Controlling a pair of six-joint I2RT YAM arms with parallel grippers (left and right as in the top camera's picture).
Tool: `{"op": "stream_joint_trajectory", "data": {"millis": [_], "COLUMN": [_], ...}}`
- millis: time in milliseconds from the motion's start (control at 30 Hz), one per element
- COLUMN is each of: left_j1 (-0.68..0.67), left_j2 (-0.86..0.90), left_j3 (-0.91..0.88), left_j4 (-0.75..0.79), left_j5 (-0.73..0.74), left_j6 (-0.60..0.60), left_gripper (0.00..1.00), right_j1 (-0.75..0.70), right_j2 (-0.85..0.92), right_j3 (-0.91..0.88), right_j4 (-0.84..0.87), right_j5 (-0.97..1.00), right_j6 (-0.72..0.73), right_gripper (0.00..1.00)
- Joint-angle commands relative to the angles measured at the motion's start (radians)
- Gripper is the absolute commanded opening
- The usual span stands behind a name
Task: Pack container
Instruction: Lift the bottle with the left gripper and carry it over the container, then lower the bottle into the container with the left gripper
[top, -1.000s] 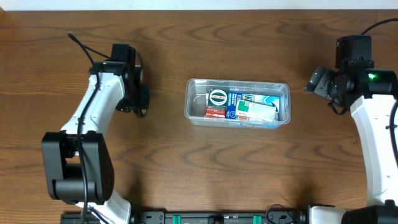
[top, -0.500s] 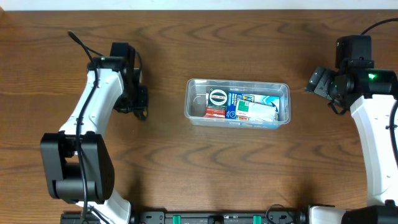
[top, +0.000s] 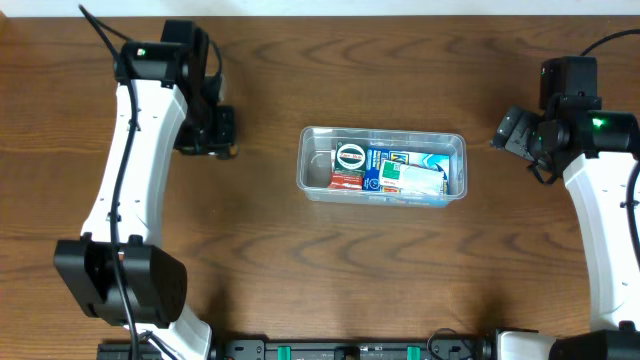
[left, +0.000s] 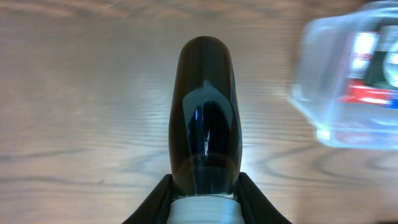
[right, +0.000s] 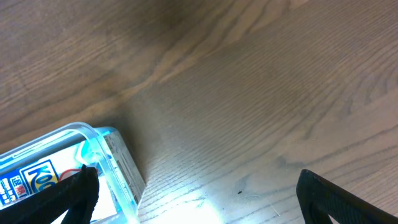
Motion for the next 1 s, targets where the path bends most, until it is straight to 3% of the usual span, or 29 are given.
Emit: {"op": "stream_joint_trajectory", "data": {"millis": [0, 467, 967], "left_j1": [-0.035, -0.294, -0.454], "left_j2": [-0.029, -0.088, -0.066], "left_j3": [0.063, 0.082, 0.031], "left_j4": [-0.011, 0.05, 0.139], "left_j5": [0.123, 0.157, -0.137], "left_j6": [-0.004, -0.058, -0.301], "left_gripper": [0.26, 0.26, 0.26], "right_j1": [-0.007, -0.007, -0.007], "right_j2": [-0.008, -0.008, -0.008], "right_j3": [0.012, 0.012, 0.012], "right_j4": [-0.001, -0.001, -0.001], "right_j5": [0.006, 0.006, 0.006], "right_j6": [0.0, 0.0, 0.0], "right_gripper": [0.99, 0.99, 0.99]}}
